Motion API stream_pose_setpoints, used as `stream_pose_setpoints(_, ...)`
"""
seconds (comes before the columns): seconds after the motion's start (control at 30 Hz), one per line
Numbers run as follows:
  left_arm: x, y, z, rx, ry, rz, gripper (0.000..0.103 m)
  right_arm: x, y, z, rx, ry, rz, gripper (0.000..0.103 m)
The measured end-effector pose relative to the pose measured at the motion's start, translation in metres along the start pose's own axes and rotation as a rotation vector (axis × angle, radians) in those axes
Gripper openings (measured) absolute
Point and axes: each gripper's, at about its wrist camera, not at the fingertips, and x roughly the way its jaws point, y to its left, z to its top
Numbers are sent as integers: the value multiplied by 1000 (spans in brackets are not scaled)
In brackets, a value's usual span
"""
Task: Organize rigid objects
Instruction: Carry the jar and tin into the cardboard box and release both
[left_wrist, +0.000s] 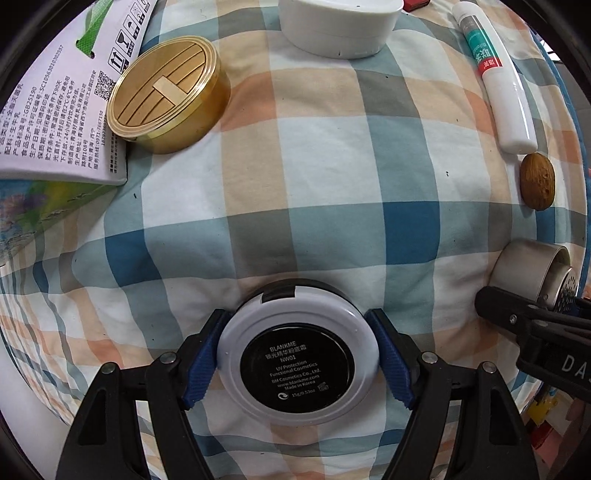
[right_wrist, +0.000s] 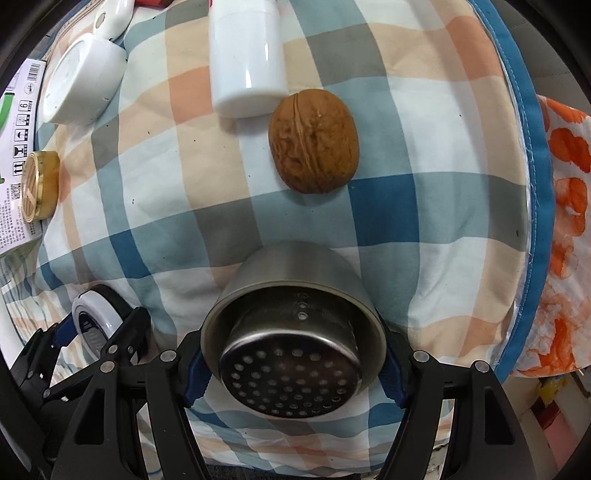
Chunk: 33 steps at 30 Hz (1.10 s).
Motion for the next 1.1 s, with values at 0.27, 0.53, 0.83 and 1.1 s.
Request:
stream_pose_setpoints(0.27, -39, 6, 23, 4, -31, 16, 73, 8, -12, -2, -32, -3, 1, 73)
stream_pose_setpoints(0.53, -104, 19, 9, -6, -142, -8, 73, -12, 0, -12, -100, -26, 63, 73)
stream_pose_setpoints(0.83, -226, 77, 14, -80, -328, -86, 73, -95, 47, -12, -228, -143, 175, 73)
stream_pose_setpoints(1.1, -276, 188, 57, -155, -412, -83, 73, -176, 171, 9, -340, -270, 231, 73)
